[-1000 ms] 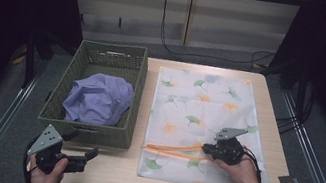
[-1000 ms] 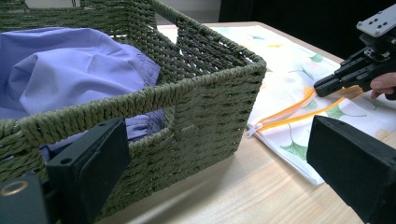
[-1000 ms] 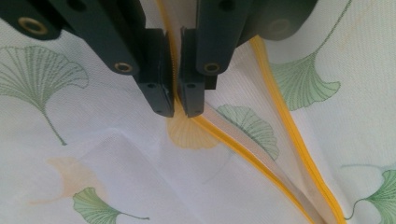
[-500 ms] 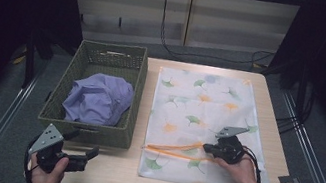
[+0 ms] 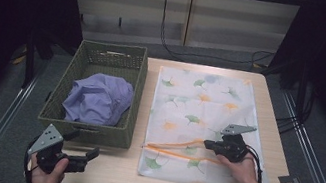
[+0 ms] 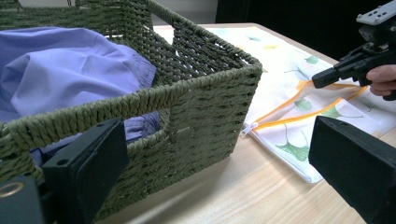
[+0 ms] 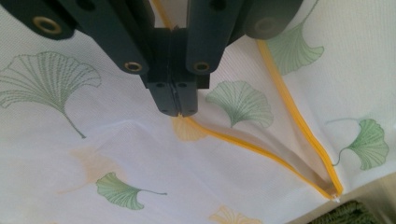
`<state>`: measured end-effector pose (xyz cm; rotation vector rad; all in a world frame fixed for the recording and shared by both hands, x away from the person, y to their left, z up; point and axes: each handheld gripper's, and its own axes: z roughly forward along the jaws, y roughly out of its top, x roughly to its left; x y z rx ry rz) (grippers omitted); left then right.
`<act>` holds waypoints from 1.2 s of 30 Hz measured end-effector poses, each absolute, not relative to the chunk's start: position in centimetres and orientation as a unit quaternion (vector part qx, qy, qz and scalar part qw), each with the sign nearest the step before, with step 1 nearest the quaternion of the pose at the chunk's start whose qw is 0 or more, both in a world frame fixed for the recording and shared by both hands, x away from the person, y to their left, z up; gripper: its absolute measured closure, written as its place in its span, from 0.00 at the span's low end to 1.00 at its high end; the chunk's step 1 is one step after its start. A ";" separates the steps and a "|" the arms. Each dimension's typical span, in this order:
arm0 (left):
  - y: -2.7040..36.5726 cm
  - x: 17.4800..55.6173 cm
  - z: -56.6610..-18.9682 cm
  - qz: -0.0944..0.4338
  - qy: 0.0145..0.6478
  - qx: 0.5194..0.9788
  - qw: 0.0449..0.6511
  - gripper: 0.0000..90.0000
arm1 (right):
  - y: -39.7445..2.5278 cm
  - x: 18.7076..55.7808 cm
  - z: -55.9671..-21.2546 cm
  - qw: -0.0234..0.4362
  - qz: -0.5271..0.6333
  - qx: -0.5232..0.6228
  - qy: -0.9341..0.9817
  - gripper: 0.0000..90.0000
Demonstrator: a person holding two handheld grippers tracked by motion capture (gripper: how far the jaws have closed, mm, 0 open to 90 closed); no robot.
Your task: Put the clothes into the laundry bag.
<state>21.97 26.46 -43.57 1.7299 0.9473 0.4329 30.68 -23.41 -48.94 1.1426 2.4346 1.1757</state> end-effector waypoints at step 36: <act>26.5 22.1 -43.5 0.184 0.398 0.725 0.531 0.05 | -24.3 30.8 -46.2 0.125 0.484 0.383 0.777 1.00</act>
